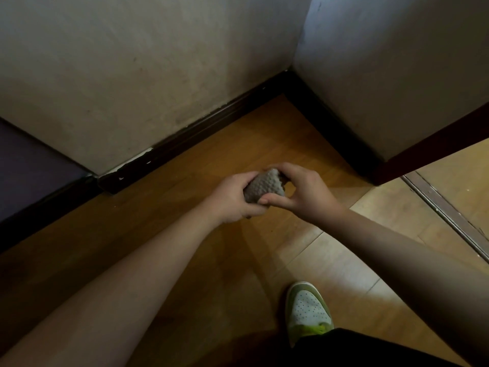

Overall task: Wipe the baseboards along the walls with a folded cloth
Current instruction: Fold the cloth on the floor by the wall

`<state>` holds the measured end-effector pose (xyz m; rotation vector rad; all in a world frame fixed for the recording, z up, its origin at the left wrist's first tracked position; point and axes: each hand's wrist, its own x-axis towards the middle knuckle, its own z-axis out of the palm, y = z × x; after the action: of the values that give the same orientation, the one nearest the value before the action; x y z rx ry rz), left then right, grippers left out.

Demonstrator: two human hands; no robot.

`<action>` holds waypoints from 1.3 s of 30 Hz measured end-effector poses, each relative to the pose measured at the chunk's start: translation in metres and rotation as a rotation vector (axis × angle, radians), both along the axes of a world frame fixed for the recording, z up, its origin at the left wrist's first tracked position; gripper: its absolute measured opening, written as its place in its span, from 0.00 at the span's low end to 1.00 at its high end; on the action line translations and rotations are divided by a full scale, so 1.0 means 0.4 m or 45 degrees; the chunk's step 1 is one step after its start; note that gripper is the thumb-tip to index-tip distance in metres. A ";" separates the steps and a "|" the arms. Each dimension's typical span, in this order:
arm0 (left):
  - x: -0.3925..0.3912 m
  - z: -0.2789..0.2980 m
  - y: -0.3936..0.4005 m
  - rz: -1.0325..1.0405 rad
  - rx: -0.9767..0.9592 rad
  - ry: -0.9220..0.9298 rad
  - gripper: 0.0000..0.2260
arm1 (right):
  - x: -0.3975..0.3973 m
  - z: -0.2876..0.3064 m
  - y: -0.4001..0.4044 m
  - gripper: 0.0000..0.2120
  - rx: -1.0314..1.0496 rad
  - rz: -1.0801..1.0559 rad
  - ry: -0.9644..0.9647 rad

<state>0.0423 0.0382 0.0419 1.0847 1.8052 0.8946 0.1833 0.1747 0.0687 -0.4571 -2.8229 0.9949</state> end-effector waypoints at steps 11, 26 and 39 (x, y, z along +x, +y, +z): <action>-0.003 -0.008 -0.003 0.033 -0.042 -0.069 0.22 | -0.013 0.001 0.012 0.25 0.158 -0.053 -0.024; -0.019 -0.002 -0.005 0.354 0.203 -0.674 0.24 | 0.016 -0.035 0.032 0.26 -1.368 -0.306 0.050; 0.091 0.011 0.041 0.876 0.259 -0.980 0.20 | 0.005 -0.028 -0.036 0.26 -0.019 -0.485 0.235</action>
<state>0.0788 0.0545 0.0465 0.1152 1.4165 1.6515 0.1854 0.1604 0.0576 -0.8197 -2.4407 0.9232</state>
